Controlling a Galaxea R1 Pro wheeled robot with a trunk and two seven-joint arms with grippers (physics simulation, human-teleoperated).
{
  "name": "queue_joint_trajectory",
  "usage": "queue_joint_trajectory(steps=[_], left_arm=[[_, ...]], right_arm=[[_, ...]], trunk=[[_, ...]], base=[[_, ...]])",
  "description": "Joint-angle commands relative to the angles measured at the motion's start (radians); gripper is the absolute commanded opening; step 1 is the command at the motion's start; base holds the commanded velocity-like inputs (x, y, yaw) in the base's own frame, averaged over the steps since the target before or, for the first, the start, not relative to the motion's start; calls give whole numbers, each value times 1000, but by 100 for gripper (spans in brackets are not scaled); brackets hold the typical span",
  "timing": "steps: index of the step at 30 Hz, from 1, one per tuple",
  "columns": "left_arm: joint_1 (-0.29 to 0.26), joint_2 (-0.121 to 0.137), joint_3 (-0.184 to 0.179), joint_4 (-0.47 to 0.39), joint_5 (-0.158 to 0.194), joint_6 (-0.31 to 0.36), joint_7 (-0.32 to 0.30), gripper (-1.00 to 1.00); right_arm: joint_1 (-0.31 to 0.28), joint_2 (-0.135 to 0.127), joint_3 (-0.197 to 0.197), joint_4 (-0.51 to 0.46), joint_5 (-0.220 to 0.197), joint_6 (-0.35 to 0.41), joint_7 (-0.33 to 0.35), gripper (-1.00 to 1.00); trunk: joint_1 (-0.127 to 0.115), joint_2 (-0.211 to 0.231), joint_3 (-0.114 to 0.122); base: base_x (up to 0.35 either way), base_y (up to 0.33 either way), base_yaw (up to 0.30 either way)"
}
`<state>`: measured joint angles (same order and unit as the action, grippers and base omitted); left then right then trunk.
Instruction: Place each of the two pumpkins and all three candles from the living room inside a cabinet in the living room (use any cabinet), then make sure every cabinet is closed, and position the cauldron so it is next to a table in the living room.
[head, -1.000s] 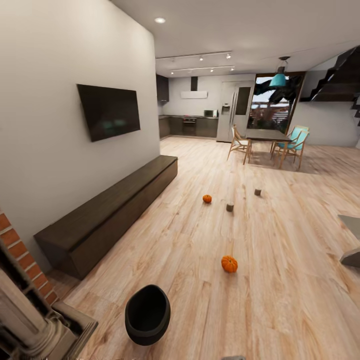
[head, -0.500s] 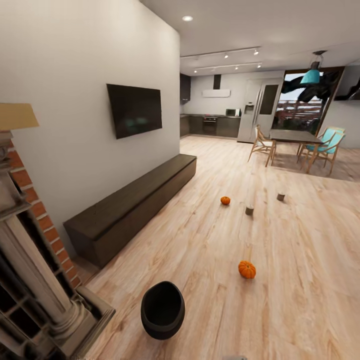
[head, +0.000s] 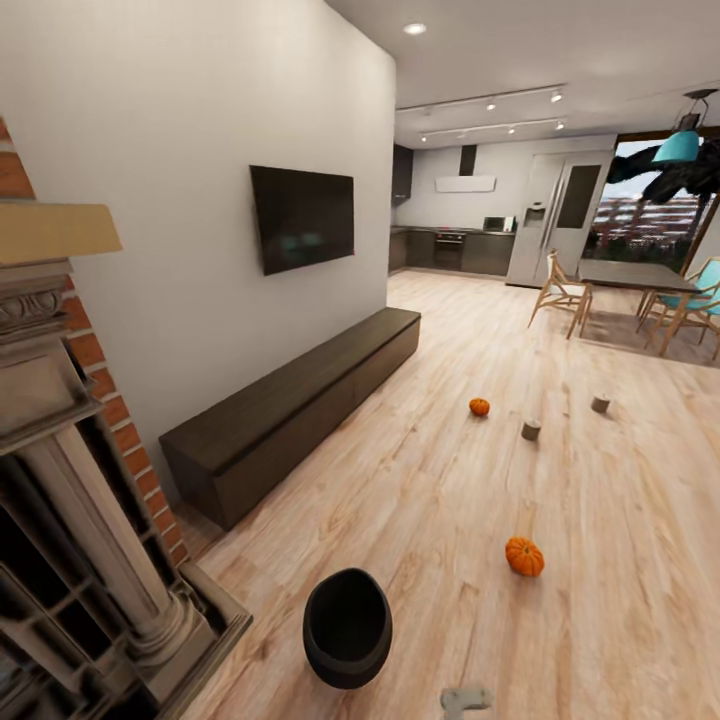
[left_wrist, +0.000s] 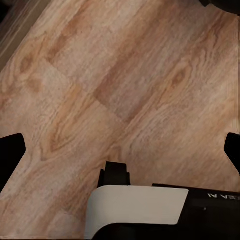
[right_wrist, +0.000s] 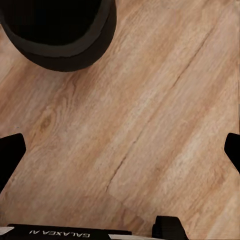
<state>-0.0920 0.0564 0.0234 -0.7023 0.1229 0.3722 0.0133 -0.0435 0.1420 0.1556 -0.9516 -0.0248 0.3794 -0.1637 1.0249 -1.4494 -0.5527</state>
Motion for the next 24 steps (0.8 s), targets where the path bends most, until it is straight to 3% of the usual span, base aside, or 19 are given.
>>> queue_joint_trajectory(steps=[1,2,5,6,10,14,19,24], left_arm=[[0,0,1,-31,10,36,2,100],[0,0,2,-100,11,102,2,100],[-2,0,3,-204,10,215,4,100],[-9,0,4,-261,11,282,7,100],[-72,-4,5,-331,5,382,11,100],[-149,-7,5,-295,3,425,15,100],[-241,-11,3,-191,5,437,22,100],[-324,-14,0,-142,4,444,25,100]], right_arm=[[-5,0,2,-23,-4,14,-7,100],[-18,1,2,-60,-5,48,-7,100],[-59,3,2,-101,-7,140,-7,100],[-97,6,2,-117,-8,204,-8,100],[-183,18,2,-131,-9,298,-9,100],[-234,23,1,-98,-10,330,-10,100],[-294,25,0,-6,-9,344,-10,100],[-328,26,0,50,-10,347,-10,100]], trunk=[[0,-1,-1],[0,-1,-1],[0,-1,-1],[0,-1,-1],[0,-1,-1],[0,-1,-1],[0,-1,-1],[0,-1,-1]], base=[[27,7,19],[17,4,12],[11,3,8],[6,1,4],[3,1,2],[1,0,0],[0,0,0],[0,0,0]])
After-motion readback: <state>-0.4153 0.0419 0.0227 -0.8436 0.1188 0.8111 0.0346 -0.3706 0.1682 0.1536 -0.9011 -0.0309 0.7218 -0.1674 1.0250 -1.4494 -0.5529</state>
